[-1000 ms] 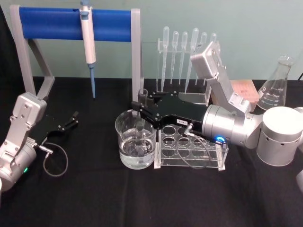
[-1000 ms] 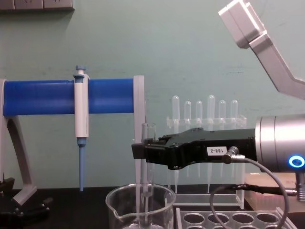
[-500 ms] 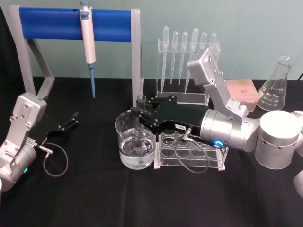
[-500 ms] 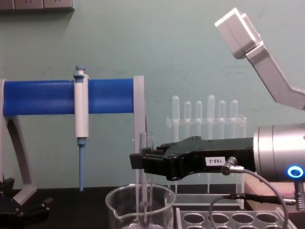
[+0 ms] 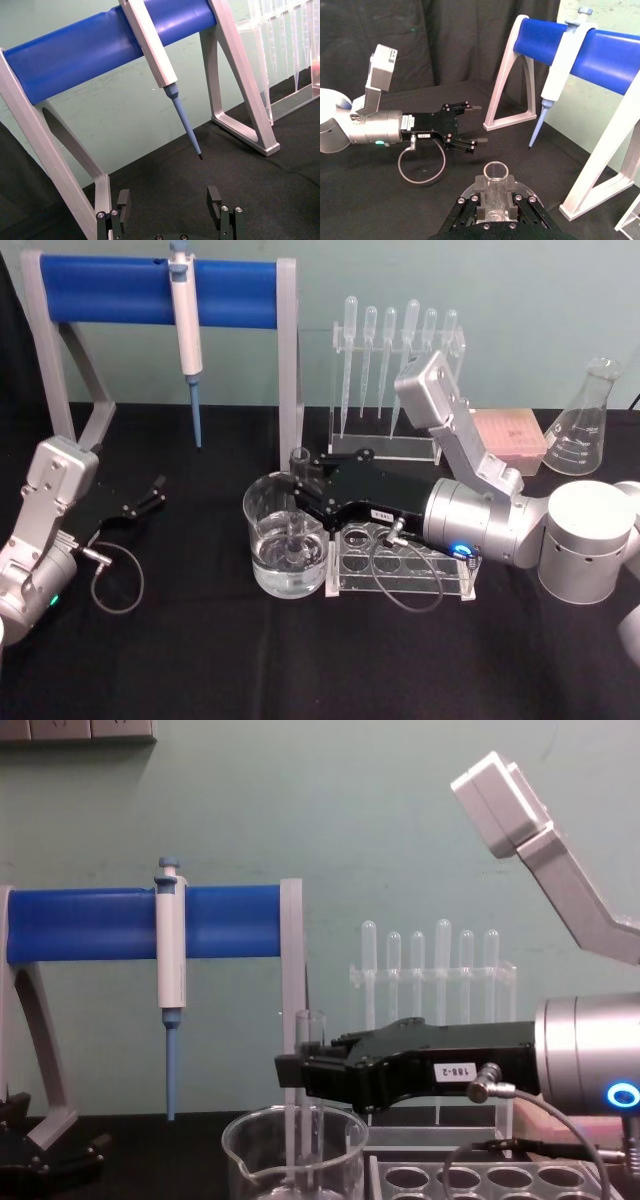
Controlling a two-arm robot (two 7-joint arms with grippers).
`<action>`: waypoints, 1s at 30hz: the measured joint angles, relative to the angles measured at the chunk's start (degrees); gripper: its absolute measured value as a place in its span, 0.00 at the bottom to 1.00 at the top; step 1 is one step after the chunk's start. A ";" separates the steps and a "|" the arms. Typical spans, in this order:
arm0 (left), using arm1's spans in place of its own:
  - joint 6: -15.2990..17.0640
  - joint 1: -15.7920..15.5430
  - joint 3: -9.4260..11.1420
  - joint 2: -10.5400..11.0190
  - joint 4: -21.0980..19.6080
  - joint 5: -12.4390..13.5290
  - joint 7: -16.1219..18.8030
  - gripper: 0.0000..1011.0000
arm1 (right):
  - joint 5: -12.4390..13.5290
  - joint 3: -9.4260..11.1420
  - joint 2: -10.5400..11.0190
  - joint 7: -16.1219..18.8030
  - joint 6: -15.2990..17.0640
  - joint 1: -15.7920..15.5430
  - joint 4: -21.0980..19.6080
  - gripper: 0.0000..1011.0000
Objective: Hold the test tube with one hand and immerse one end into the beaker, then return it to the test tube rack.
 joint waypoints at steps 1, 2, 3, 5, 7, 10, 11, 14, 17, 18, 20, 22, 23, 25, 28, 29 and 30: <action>0.00 0.00 0.00 0.00 0.00 0.00 0.00 0.99 | -0.06 0.00 0.00 0.02 -0.03 -0.04 0.03 0.22; 0.00 0.00 0.00 0.00 0.00 0.00 0.00 0.99 | -0.11 0.01 0.01 0.03 -0.06 -0.08 0.07 0.22; 0.00 0.00 0.00 0.00 0.00 0.00 0.00 0.99 | -0.21 0.05 0.01 0.05 -0.11 -0.17 0.14 0.22; 0.00 0.00 0.00 0.00 0.00 0.00 0.00 0.99 | -0.29 0.09 -0.01 0.06 -0.16 -0.24 0.20 0.22; 0.00 0.00 0.00 0.00 0.00 0.00 0.00 0.99 | -0.41 0.14 -0.03 0.06 -0.21 -0.36 0.29 0.22; 0.00 0.00 0.00 0.00 0.00 0.00 0.00 0.99 | -0.65 0.21 -0.04 0.06 -0.24 -0.51 0.38 0.22; 0.00 0.00 0.00 0.00 0.00 0.00 0.00 0.99 | -0.69 0.23 -0.04 0.07 -0.24 -0.54 0.39 0.22; 0.00 0.00 0.00 0.00 0.00 0.00 0.00 0.99 | -0.88 0.34 -0.04 0.06 -0.26 -0.70 0.43 0.22; 0.00 0.00 0.00 0.00 0.00 0.00 0.00 0.99 | -0.97 0.44 -0.09 0.05 -0.27 -0.81 0.52 0.22; 0.00 0.00 0.00 0.00 0.00 0.00 0.00 0.99 | -0.97 0.50 -0.15 0.09 -0.27 -0.85 0.57 0.22; 0.00 0.00 0.00 0.00 0.00 0.00 0.00 0.99 | -0.92 0.60 -0.20 0.15 -0.25 -0.91 0.62 0.22; 0.00 0.00 0.00 0.00 0.00 0.00 0.00 0.99 | -0.86 0.68 -0.26 0.22 -0.21 -0.96 0.66 0.22; 0.00 0.00 0.00 0.00 0.00 0.00 0.00 0.99 | -0.86 0.68 -0.26 0.23 -0.21 -0.96 0.66 0.22; 0.00 0.00 0.00 0.00 0.00 0.00 0.00 0.99 | -0.85 0.67 -0.26 0.23 -0.21 -0.96 0.66 0.22; 0.00 0.00 0.00 0.00 0.00 0.00 0.00 0.99 | -0.84 0.65 -0.25 0.23 -0.20 -0.96 0.66 0.22; 0.00 0.00 0.00 0.00 0.00 0.00 0.00 0.99 | -0.84 0.65 -0.26 0.23 -0.19 -0.96 0.66 0.22; 0.00 0.00 0.00 0.00 0.00 0.00 0.00 0.99 | -0.83 0.63 -0.25 0.23 -0.19 -0.96 0.66 0.22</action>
